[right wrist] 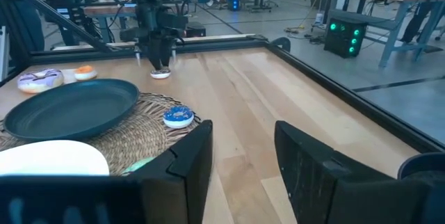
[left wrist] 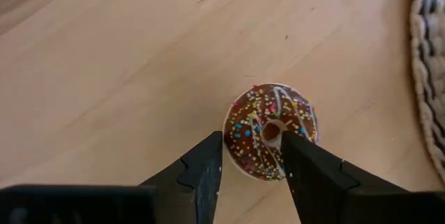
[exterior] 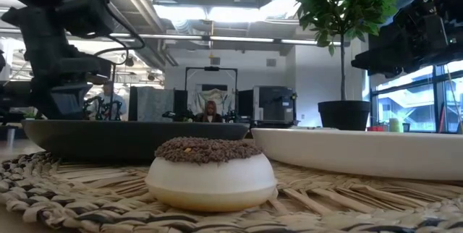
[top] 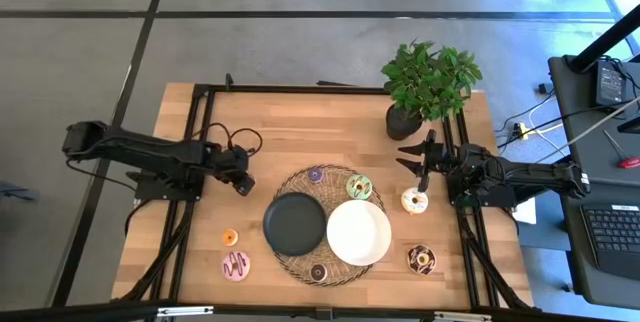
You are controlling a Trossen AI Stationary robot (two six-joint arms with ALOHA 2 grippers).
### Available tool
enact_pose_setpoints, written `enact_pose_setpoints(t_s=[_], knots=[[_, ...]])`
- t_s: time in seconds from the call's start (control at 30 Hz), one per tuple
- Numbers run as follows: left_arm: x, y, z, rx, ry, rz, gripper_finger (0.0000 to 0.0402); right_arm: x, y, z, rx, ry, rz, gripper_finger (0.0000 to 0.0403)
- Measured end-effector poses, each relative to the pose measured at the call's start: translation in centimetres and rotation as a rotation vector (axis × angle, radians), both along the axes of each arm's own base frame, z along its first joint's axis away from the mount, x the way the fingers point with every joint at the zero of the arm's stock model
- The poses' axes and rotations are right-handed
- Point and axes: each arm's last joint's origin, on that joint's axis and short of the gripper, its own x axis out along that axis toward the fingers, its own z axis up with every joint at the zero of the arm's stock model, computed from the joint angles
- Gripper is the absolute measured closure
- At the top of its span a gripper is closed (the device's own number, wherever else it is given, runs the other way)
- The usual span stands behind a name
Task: Pick & Place donuts
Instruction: Put the small brown donut into the black plate
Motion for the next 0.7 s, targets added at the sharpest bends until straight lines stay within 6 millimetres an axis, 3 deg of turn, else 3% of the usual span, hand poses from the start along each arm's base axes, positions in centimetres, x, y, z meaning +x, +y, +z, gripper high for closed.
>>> enact_pose_setpoints(t_s=[0.3, 0.43, 0.7], knots=[[0.2, 0.0, -0.4, -0.007, 0.026, -0.001, 0.0331, 0.0, 0.0, 0.0, -0.001, 0.000, -0.001, 0.0246], [0.7, 0.0, 0.1, -0.010, -0.042, -0.023, 0.0363, 0.0, 0.0, 0.0, -0.001, 0.000, -0.001, 0.0246], [4.3, 0.1, 5.8, 0.134, -0.284, -0.168, 0.0394, 0.0, 0.0, 0.0, 0.000, -0.001, -0.001, 0.0246]])
